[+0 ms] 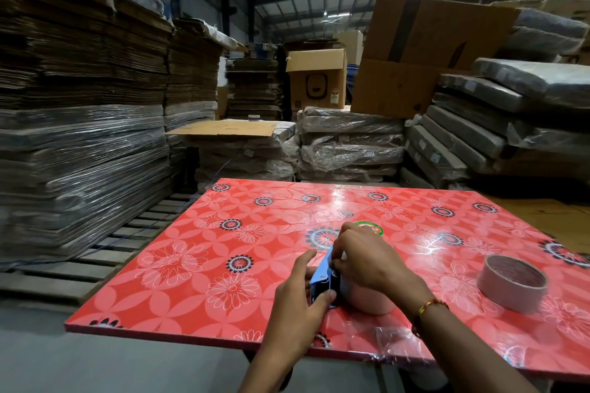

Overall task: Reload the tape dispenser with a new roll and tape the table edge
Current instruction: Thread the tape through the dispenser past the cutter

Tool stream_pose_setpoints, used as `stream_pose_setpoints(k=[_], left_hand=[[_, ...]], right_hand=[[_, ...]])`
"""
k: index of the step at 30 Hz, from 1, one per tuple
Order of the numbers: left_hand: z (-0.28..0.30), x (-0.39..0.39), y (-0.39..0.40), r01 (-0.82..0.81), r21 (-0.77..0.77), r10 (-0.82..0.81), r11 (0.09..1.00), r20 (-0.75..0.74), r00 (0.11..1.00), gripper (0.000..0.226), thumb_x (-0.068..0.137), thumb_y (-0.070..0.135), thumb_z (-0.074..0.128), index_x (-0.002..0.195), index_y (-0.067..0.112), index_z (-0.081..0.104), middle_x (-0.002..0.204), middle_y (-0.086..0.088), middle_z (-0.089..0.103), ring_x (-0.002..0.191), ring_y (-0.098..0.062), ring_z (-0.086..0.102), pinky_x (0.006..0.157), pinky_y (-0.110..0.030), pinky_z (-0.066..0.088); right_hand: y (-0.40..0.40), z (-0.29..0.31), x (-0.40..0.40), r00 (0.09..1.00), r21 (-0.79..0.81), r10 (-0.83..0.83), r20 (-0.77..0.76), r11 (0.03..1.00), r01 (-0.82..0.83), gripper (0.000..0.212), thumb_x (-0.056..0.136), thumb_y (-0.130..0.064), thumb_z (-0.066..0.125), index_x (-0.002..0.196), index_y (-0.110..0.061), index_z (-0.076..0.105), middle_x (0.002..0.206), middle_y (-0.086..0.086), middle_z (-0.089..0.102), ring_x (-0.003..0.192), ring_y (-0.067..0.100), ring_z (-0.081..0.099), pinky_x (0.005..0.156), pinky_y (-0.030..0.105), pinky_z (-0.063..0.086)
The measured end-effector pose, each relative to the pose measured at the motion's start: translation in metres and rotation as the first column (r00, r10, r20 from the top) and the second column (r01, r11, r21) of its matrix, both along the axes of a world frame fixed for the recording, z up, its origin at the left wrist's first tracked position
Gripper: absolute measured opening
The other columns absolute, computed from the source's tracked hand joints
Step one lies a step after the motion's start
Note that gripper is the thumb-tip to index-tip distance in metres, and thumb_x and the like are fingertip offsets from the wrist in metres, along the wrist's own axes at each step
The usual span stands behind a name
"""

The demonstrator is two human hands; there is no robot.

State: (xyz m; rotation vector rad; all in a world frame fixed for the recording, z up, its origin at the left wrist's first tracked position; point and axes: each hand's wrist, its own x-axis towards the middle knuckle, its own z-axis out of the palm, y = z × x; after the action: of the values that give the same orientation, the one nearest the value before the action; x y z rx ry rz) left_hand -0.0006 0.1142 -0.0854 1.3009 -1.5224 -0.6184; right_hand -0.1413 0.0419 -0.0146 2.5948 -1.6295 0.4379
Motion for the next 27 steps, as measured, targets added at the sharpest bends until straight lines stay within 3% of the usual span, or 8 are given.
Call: stream_pose_setpoints(k=[6, 9, 13, 17, 22, 27], left_hand=[[0.000, -0.003, 0.000, -0.023, 0.007, 0.023, 1.000, -0.011, 1.000, 0.064, 0.084, 0.013, 0.071, 0.137, 0.040, 0.047, 0.111, 0.010, 0.071, 0.098, -0.001, 0.067, 0.080, -0.008, 0.047], [0.000, -0.002, 0.000, -0.041, 0.004, 0.041, 0.999, -0.024, 0.999, 0.050, 0.085, 0.011, 0.072, 0.124, 0.036, 0.053, 0.104, 0.018, 0.068, 0.095, 0.007, 0.065, 0.077, -0.004, 0.044], [-0.002, 0.000, -0.003, -0.072, 0.012, 0.072, 0.997, -0.113, 0.991, 0.029, 0.083, 0.010, 0.073, 0.100, 0.029, 0.060, 0.093, 0.012, 0.074, 0.088, -0.003, 0.068, 0.081, -0.030, 0.055], [-0.003, 0.002, -0.006, -0.056, 0.032, 0.062, 0.998, -0.194, 0.979, 0.033, 0.083, 0.003, 0.071, 0.097, 0.033, 0.068, 0.094, 0.018, 0.075, 0.092, -0.005, 0.072, 0.089, -0.036, 0.058], [-0.001, 0.002, -0.007, -0.066, 0.005, 0.066, 0.998, -0.146, 0.987, 0.042, 0.085, 0.005, 0.070, 0.095, 0.046, 0.066, 0.093, 0.026, 0.074, 0.092, 0.002, 0.069, 0.087, -0.023, 0.055], [0.000, 0.003, -0.009, -0.060, 0.000, 0.060, 0.998, -0.100, 0.993, 0.038, 0.087, 0.008, 0.067, 0.118, 0.030, 0.069, 0.102, 0.017, 0.073, 0.095, 0.009, 0.065, 0.084, -0.015, 0.051]], right_hand=[[0.003, 0.002, -0.004, 0.988, 0.061, 0.044, 0.148, 0.997, -0.053, 0.012, 0.087, -0.022, 0.068, 0.091, -0.025, 0.079, 0.102, -0.001, 0.059, 0.100, 0.024, 0.061, 0.072, 0.031, 0.041], [0.005, 0.006, -0.006, 0.973, 0.102, 0.079, 0.216, 0.989, -0.103, 0.008, 0.086, -0.020, 0.071, 0.088, -0.022, 0.079, 0.099, 0.000, 0.060, 0.096, 0.021, 0.062, 0.072, 0.030, 0.041], [0.004, 0.008, -0.012, 0.964, 0.138, 0.147, 0.223, 0.974, -0.180, 0.006, 0.086, -0.025, 0.076, 0.089, -0.023, 0.080, 0.103, 0.002, 0.064, 0.098, 0.020, 0.063, 0.085, 0.035, 0.050], [0.000, 0.004, -0.015, 0.958, 0.131, 0.194, 0.213, 0.966, -0.224, 0.006, 0.087, -0.025, 0.075, 0.089, -0.023, 0.080, 0.101, 0.003, 0.066, 0.095, 0.023, 0.065, 0.087, 0.041, 0.052], [-0.002, 0.003, -0.013, 0.953, 0.076, 0.211, 0.216, 0.970, -0.232, 0.001, 0.085, -0.024, 0.077, 0.084, -0.023, 0.078, 0.096, 0.000, 0.065, 0.094, 0.021, 0.063, 0.084, 0.040, 0.051], [-0.003, 0.000, -0.018, 0.918, 0.008, 0.276, 0.283, 0.957, -0.290, 0.005, 0.080, -0.016, 0.082, 0.079, -0.020, 0.079, 0.097, -0.004, 0.064, 0.093, 0.018, 0.063, 0.083, 0.031, 0.049]])
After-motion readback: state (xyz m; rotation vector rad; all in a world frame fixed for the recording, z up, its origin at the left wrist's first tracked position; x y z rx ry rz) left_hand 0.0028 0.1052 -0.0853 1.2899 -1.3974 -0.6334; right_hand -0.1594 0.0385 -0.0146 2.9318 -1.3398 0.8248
